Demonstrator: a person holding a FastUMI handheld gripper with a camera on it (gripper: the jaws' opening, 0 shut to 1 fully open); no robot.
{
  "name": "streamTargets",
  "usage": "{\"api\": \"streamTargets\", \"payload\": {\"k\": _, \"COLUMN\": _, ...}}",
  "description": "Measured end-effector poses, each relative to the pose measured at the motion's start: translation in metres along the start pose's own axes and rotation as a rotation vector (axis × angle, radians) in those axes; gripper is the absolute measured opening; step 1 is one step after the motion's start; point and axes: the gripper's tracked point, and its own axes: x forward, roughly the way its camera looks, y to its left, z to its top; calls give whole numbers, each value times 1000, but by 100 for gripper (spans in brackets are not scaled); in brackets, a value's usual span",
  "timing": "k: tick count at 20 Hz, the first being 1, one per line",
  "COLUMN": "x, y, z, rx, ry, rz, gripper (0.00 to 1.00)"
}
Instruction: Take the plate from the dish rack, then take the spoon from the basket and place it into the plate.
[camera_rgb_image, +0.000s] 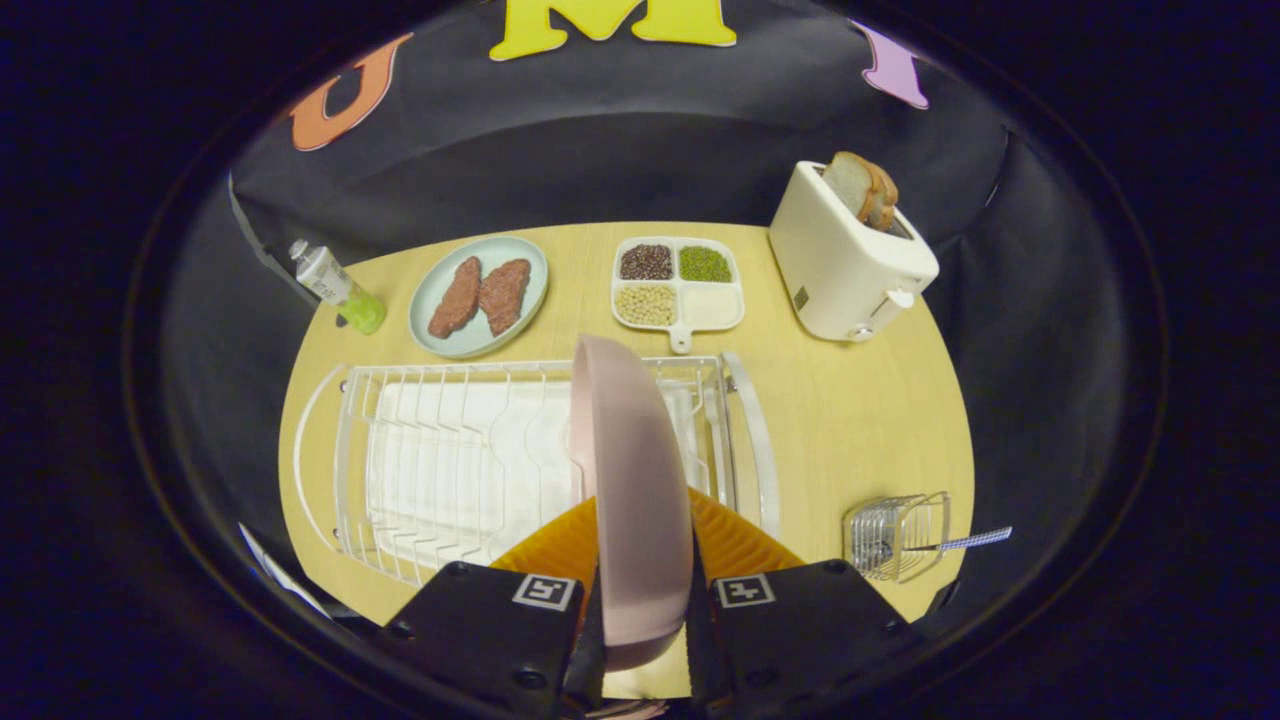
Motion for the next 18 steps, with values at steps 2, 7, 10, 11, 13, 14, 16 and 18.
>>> {"api": "streamTargets", "payload": {"k": 2, "x": -11, "y": -1, "z": 5, "rx": -39, "ry": -22, "rz": -60, "gripper": 38}}
{"api": "streamTargets", "payload": {"k": 7, "x": -42, "y": 13, "z": -4, "rx": -101, "ry": -74, "rz": -24, "gripper": 34}}
{"api": "streamTargets", "payload": {"k": 10, "x": -56, "y": 21, "z": -19, "rx": -81, "ry": -109, "rz": 109, "gripper": 33}}
{"api": "streamTargets", "payload": {"k": 11, "x": -62, "y": 23, "z": -29, "rx": -65, "ry": -116, "rz": 180, "gripper": 33}}
{"api": "streamTargets", "payload": {"k": 13, "x": -68, "y": 17, "z": -49, "rx": -28, "ry": -117, "rz": 285, "gripper": 33}}
{"api": "streamTargets", "payload": {"k": 14, "x": -69, "y": 12, "z": -60, "rx": -5, "ry": -120, "rz": 320, "gripper": 33}}
{"api": "streamTargets", "payload": {"k": 16, "x": -66, "y": 1, "z": -85, "rx": 30, "ry": -120, "rz": 390, "gripper": 33}}
{"api": "streamTargets", "payload": {"k": 18, "x": -63, "y": -6, "z": -115, "rx": 77, "ry": -107, "rz": 467, "gripper": 33}}
